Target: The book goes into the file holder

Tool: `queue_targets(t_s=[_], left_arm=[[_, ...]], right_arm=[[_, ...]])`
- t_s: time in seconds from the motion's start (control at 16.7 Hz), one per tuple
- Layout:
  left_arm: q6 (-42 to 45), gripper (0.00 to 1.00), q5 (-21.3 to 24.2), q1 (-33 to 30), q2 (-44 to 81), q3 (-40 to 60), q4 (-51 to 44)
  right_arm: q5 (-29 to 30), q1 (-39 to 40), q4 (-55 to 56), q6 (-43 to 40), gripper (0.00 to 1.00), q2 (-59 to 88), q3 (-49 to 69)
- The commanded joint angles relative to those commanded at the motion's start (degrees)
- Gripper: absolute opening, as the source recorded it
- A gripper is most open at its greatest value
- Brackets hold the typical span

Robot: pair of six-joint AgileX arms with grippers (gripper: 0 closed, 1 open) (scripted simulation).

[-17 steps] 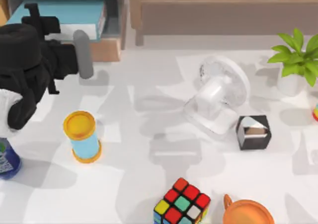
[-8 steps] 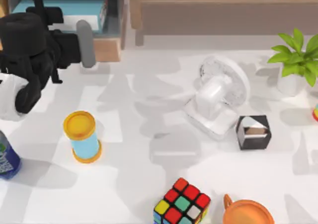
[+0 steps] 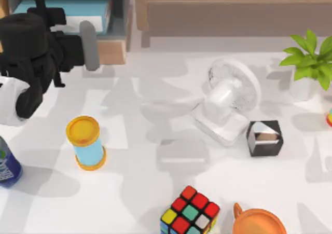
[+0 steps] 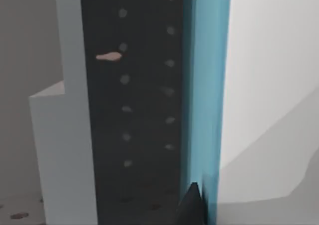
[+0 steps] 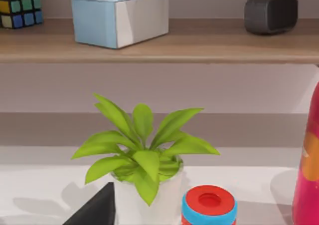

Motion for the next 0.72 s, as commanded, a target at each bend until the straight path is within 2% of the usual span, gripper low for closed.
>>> queue_targets(t_s=[0.36,0.72], left_arm=[[0.0,0.98,0.0,0.0,0.0,0.0,0.0],[0.0,1.0,0.0,0.0,0.0,0.0,0.0]], right_arm=[[0.0,0.0,0.0,0.0,1.0,0.0,0.0],[0.0,0.0,0.0,0.0,1.0,0.0,0.0]])
